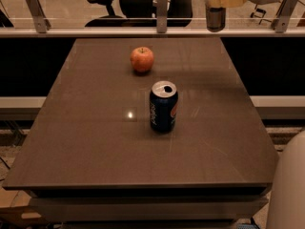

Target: Pick redbull can

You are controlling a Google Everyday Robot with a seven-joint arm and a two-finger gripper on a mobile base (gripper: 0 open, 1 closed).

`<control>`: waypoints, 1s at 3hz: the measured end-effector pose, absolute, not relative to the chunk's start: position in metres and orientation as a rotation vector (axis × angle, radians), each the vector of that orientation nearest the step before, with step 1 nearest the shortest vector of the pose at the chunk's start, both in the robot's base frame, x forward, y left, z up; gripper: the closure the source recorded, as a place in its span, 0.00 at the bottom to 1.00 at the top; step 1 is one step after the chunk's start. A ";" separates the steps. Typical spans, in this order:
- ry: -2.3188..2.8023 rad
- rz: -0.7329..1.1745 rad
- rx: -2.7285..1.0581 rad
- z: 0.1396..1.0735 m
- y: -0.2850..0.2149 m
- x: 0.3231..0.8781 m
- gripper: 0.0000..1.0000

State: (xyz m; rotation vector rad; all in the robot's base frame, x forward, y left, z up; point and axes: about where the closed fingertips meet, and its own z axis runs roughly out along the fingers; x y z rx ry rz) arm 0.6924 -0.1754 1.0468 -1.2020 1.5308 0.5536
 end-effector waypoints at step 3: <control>1.530 0.527 -1.221 1.049 -0.174 0.689 1.00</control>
Offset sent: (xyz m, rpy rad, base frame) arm -0.0103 -0.0057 0.0066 -0.0349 -0.0238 -0.0148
